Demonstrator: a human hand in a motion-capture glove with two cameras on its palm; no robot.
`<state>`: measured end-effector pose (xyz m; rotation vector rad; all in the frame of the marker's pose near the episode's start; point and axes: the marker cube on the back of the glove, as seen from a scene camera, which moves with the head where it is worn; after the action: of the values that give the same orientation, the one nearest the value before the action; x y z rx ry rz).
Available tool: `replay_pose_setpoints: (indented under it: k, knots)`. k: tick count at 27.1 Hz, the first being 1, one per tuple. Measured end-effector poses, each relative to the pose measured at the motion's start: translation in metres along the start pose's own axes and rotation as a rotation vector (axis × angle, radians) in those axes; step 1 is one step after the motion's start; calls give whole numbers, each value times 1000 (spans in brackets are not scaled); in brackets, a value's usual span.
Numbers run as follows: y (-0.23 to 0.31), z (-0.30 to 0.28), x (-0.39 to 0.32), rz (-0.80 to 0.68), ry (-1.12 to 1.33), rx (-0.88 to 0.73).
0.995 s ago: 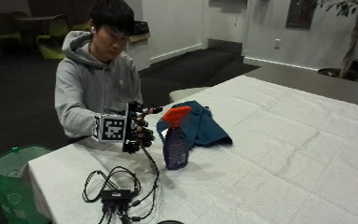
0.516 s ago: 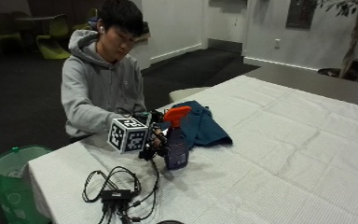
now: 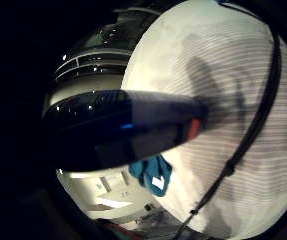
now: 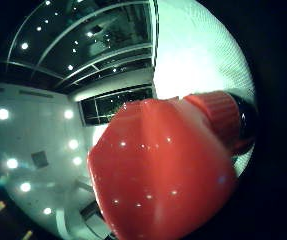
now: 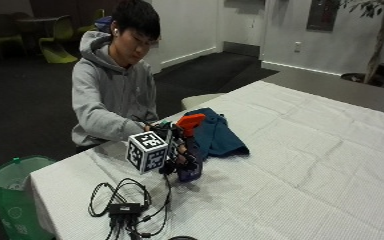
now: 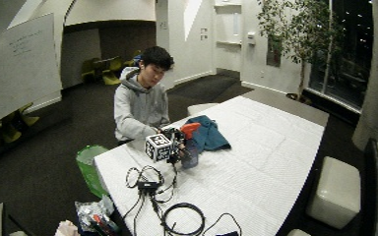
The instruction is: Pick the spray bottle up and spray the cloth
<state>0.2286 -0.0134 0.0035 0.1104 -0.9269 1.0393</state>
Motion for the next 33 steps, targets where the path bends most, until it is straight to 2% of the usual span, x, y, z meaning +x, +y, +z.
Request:
replay_pose_setpoints:
  k: [10,21,24,33]
  knots:
    - [-14,17,-4,6,29,-14]
    - [-30,45,-18,-163,127,-46]
    - [-33,54,-26,-219,233,-84]
    - [-2,96,-77,-365,803,-381]
